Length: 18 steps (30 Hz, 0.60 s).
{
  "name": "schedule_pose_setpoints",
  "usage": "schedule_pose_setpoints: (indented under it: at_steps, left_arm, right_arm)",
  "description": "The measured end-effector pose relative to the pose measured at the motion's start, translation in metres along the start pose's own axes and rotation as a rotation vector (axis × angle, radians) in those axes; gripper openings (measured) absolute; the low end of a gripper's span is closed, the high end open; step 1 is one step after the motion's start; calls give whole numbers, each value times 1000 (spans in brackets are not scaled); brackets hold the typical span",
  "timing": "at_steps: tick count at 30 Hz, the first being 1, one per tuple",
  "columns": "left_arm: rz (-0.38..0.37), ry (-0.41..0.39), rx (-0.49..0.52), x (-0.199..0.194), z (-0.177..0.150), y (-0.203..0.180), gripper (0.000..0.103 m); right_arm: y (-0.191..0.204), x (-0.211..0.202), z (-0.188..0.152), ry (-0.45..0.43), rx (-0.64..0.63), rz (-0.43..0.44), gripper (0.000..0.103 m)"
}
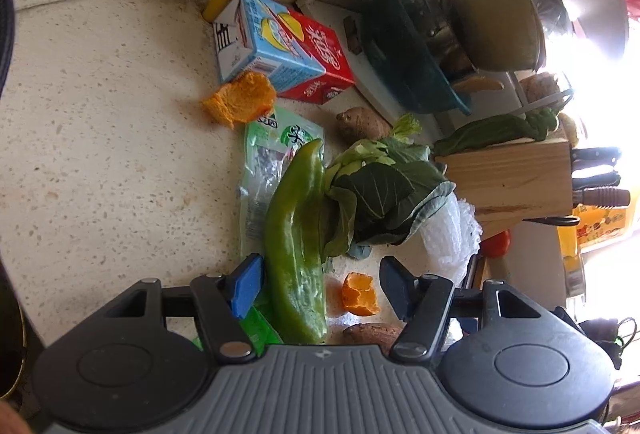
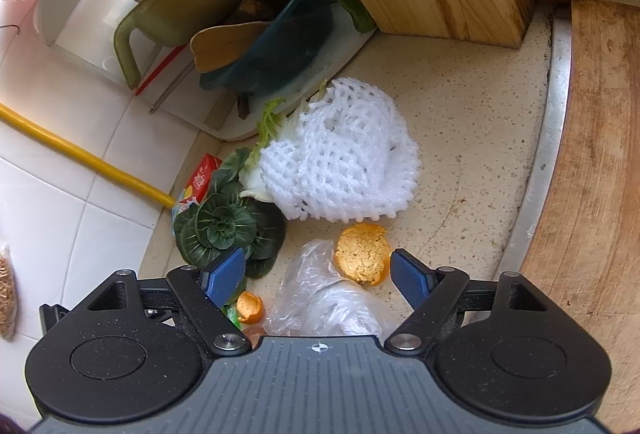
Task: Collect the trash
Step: 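Reach the right tool to an orange peel piece while the left tool approaches another peel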
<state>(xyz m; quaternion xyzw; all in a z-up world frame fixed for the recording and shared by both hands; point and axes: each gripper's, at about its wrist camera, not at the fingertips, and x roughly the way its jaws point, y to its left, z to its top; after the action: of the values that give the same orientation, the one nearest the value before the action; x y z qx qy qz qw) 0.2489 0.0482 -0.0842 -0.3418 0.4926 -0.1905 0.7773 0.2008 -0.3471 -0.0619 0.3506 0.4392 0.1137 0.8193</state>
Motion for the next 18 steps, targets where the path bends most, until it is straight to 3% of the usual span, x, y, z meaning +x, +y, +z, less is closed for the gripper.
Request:
schedule_pose_setpoints:
  at_steps: [13, 18]
  left_arm:
    - [-8, 7, 52, 6, -1, -6, 60]
    - [6, 2, 82, 8, -2, -10, 60]
  right_arm:
    - [-9, -5, 4, -27, 17, -26, 85]
    - [3, 9, 4, -11, -51, -46, 83]
